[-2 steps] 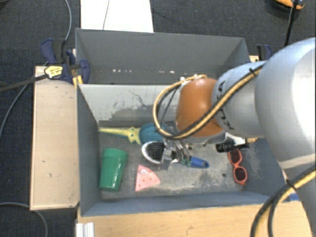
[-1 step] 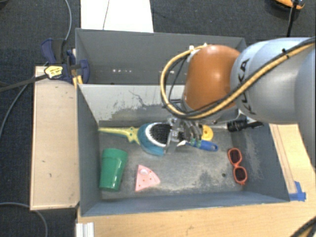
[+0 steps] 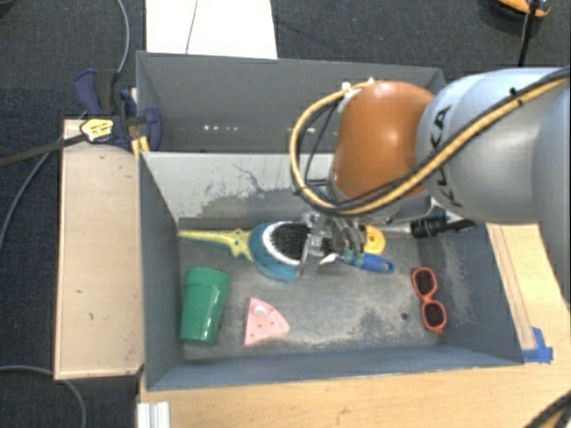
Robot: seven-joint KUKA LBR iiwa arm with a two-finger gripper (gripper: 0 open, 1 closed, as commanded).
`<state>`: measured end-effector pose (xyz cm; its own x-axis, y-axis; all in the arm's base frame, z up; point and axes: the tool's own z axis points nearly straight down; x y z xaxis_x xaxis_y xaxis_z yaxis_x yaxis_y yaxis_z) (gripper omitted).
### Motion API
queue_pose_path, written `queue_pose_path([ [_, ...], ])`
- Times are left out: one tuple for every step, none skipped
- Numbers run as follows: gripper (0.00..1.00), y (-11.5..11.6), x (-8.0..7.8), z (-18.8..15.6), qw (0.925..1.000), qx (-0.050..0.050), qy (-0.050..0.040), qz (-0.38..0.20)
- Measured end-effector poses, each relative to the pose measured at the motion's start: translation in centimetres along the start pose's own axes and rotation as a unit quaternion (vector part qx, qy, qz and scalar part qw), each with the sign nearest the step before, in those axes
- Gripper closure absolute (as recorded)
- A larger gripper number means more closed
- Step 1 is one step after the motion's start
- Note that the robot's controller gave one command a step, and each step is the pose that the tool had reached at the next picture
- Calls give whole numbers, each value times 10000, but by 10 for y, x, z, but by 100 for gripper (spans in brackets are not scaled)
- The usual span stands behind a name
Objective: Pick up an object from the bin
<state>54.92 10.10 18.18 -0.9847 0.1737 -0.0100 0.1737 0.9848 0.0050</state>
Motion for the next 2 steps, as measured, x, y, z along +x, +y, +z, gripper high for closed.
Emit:
queue_pose_path([
  [100, 1, -3, -101, 9993, 0, -8, -386],
  [100, 1, -3, -101, 9993, 0, -8, -386],
])
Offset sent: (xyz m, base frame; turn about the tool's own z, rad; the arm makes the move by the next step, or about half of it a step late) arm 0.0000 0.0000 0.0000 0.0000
